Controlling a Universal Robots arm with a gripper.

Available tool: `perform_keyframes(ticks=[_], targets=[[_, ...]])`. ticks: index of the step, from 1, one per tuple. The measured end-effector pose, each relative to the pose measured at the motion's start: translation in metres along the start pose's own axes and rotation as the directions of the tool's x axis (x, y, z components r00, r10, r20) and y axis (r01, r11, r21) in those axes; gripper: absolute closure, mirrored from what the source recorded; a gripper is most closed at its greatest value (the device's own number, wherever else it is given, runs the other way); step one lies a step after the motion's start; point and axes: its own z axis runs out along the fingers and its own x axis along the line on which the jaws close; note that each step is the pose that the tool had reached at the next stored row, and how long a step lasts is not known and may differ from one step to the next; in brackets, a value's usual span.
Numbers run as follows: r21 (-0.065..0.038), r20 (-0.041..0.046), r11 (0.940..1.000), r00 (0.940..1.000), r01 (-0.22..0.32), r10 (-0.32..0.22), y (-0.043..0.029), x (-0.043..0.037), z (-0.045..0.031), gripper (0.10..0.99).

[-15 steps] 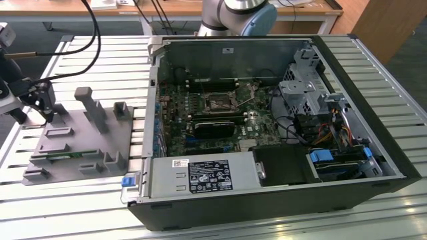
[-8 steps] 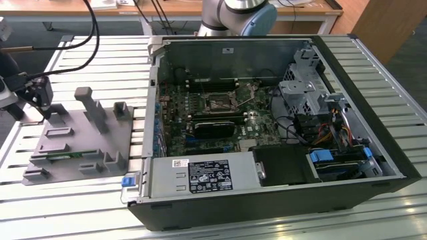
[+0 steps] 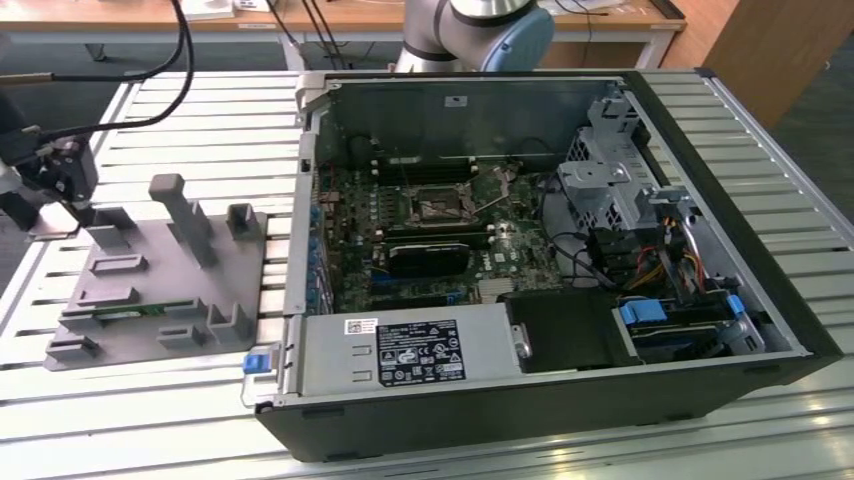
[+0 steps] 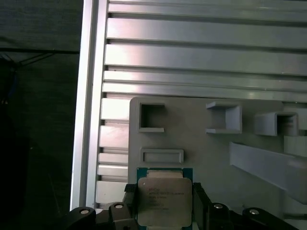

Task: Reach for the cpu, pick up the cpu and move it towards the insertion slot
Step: 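Pick up the cpu and move it towards the insertion slot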

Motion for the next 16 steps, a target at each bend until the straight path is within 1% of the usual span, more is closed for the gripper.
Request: perform_keyframes(ticks=[5,16], targets=[[0.0,0.0,1.0,1.0,0.0,0.0,0.0012,0.0001,-0.0105,0.541],[0.0,-0.0001,1.0,1.0,0.0,0.0,0.0039,0.0002,-0.0374,0.541]])
